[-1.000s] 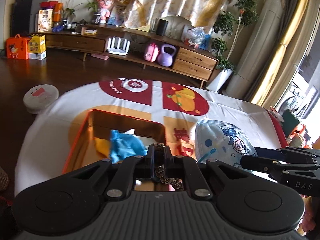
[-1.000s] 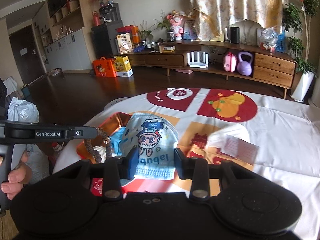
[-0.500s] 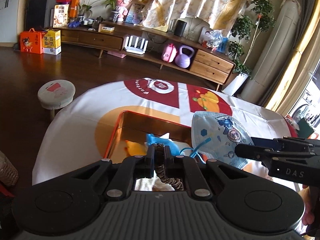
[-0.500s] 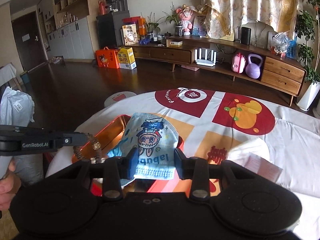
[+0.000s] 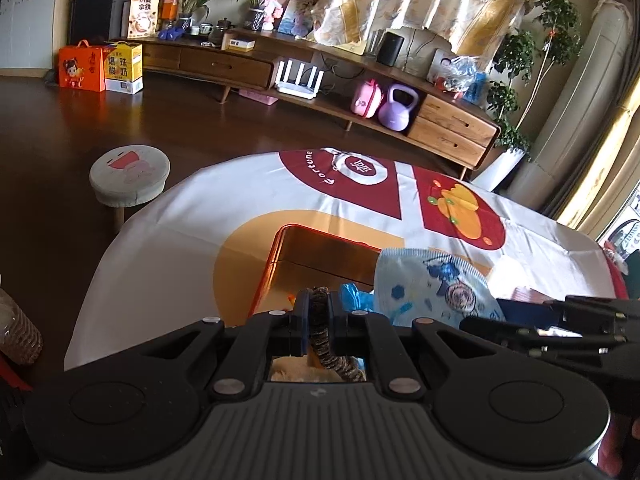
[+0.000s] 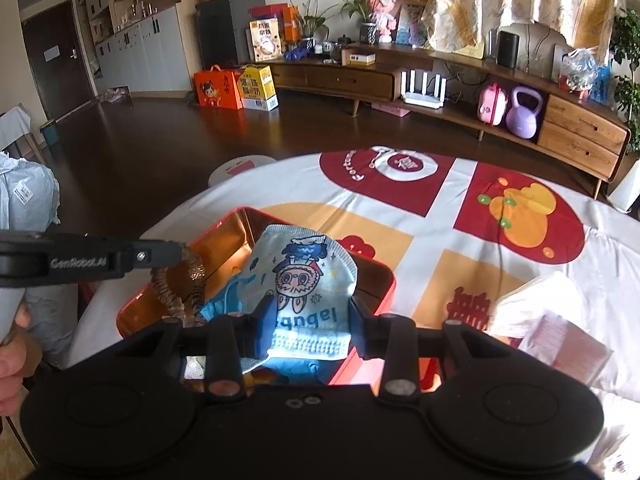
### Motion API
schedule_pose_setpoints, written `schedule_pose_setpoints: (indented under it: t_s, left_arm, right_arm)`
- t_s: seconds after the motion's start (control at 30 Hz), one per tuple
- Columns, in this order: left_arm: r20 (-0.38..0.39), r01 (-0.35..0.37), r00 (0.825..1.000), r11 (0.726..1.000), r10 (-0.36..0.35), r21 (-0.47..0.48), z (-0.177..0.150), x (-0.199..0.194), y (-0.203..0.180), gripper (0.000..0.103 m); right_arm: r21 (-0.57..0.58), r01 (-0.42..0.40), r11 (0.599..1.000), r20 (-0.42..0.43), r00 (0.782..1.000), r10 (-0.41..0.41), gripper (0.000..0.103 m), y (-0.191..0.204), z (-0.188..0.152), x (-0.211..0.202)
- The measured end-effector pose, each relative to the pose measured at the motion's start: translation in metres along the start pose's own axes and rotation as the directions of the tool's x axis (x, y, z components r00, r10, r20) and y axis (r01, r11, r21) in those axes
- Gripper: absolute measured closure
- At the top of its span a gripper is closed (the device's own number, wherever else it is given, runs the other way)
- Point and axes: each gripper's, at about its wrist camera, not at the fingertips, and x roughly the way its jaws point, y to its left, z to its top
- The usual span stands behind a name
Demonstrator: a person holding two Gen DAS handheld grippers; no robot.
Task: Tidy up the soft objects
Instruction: 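Lower and release the bracelet into the tin with the left tool while the right tool releases the packet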
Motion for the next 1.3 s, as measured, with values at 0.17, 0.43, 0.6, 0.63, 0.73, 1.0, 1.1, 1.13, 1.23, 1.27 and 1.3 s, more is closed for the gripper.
schedule_pose_setpoints:
  t_s: [0.17, 0.43, 0.6, 0.63, 0.73, 1.0, 1.1, 1.13, 1.23, 1.27, 1.3]
  left_arm:
    - [-0.016, -0.012, 1.000, 1.000, 0.012, 0.016, 0.001, 0.017, -0.001, 0.094]
    - [-0.061, -0.043, 0.997, 0.998, 0.045, 0.046, -0.003, 0.042, -0.002, 0.094]
    - [-0.091, -0.049, 0.994, 0.997, 0.054, 0.055, -0.007, 0.050, -0.001, 0.094]
    - [-0.093, -0.051, 0.994, 0.997, 0.056, 0.054, -0.008, 0.050, -0.001, 0.094]
    - [-0.099, -0.054, 0.993, 0.997, 0.060, 0.058, -0.010, 0.051, 0.000, 0.094]
    - [-0.138, -0.077, 0.987, 0.996, 0.082, 0.041, -0.014, 0.052, 0.004, 0.093]
    - [-0.131, -0.078, 0.988, 0.995, 0.085, 0.056, -0.015, 0.049, 0.001, 0.092]
    - [-0.130, -0.075, 0.988, 0.995, 0.082, 0.059, -0.015, 0.048, 0.000, 0.092]
    - [-0.127, -0.070, 0.989, 0.996, 0.077, 0.056, -0.016, 0.045, -0.002, 0.082]
    - [-0.125, -0.072, 0.989, 0.996, 0.078, 0.055, -0.015, 0.044, -0.002, 0.078]
    - [-0.123, -0.070, 0.989, 0.996, 0.076, 0.053, -0.015, 0.043, -0.003, 0.069]
  right_arm:
    - [-0.011, -0.001, 1.000, -0.029, 1.000, 0.001, 0.065, 0.002, -0.006, 0.015]
    - [-0.014, 0.012, 1.000, -0.046, 0.999, -0.012, 0.065, -0.001, -0.011, 0.028]
    - [-0.044, 0.029, 0.999, -0.037, 0.999, -0.031, 0.063, 0.004, -0.011, 0.029]
    - [-0.051, 0.033, 0.998, -0.034, 0.999, -0.035, 0.063, 0.005, -0.012, 0.028]
    - [-0.064, 0.047, 0.997, -0.021, 0.999, -0.048, 0.059, 0.006, -0.012, 0.025]
    - [-0.080, 0.057, 0.995, -0.004, 0.998, -0.057, 0.050, 0.006, -0.011, 0.019]
    - [-0.069, 0.046, 0.997, -0.004, 0.999, -0.046, 0.049, 0.004, -0.012, 0.016]
    - [-0.066, 0.042, 0.997, -0.005, 0.999, -0.042, 0.048, 0.004, -0.013, 0.014]
    - [-0.066, 0.040, 0.997, -0.005, 0.999, -0.040, 0.048, 0.004, -0.014, 0.010]
    - [-0.066, 0.036, 0.997, -0.005, 0.999, -0.037, 0.048, 0.004, -0.015, 0.008]
    - [-0.066, 0.032, 0.997, -0.005, 0.999, -0.032, 0.048, 0.004, -0.016, 0.006]
